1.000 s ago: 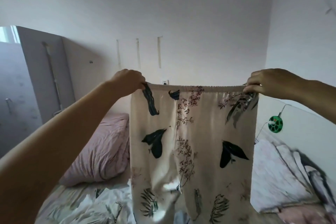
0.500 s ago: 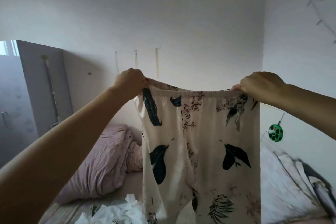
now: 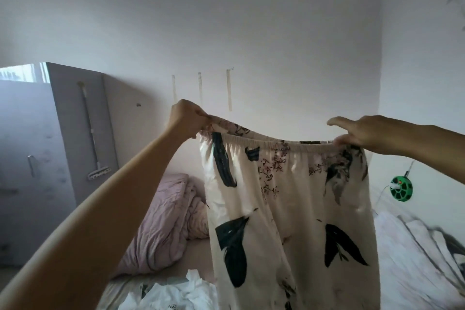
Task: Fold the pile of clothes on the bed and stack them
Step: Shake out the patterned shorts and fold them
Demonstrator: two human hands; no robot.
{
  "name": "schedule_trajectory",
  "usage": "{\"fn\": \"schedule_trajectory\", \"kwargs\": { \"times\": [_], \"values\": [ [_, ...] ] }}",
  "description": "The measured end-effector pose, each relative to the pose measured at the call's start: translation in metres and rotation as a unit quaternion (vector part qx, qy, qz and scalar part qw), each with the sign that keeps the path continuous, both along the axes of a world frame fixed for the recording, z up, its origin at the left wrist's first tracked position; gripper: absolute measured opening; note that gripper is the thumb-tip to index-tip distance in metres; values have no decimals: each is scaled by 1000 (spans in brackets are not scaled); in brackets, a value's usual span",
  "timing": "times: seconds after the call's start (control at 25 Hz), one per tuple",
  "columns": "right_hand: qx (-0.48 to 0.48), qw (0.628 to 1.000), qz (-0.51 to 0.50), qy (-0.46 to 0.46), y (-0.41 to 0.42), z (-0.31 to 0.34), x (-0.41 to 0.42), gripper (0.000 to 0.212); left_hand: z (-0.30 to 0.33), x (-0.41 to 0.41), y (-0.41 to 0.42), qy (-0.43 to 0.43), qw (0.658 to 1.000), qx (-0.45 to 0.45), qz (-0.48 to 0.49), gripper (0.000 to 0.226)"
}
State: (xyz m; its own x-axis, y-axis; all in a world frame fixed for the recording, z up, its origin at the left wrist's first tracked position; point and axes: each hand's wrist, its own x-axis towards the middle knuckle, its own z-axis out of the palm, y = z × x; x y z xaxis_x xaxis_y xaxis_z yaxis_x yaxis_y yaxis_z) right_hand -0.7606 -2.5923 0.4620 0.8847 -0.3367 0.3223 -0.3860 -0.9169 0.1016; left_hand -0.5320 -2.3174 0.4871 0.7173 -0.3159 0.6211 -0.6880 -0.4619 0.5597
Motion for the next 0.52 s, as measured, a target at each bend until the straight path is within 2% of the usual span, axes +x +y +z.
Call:
{"fn": "schedule_trajectory", "kwargs": {
  "times": [0.08, 0.16, 0.24, 0.32, 0.4, 0.44, 0.52],
  "values": [
    [-64, 996, -46, 29, -2, -3, 2, 22, -3, -1, -4, -18, 1000, -4, 19, 9],
    [-150, 985, -74, 38, -7, -9, 7, 25, -5, -3, -9, -15, 999, -33, 18, 8],
    [-151, 986, -70, 21, -16, -17, 13, 26, -6, -6, -13, 7, 998, -54, 9, 6],
    [-13, 996, -32, -86, -26, -16, 12, 17, -5, -4, -10, 64, 991, -117, -32, 14],
    [184, 971, -14, -155, -33, -9, 8, 7, -7, 3, -2, 107, 974, -185, -80, 20],
    [292, 943, -9, -157, -33, -6, 4, 4, -8, 10, 2, 89, 976, -184, -80, 19],
    [469, 863, 33, -185, -33, 2, -3, 8, -9, 21, 8, 18, 991, -117, -61, 17]
  ]
}}
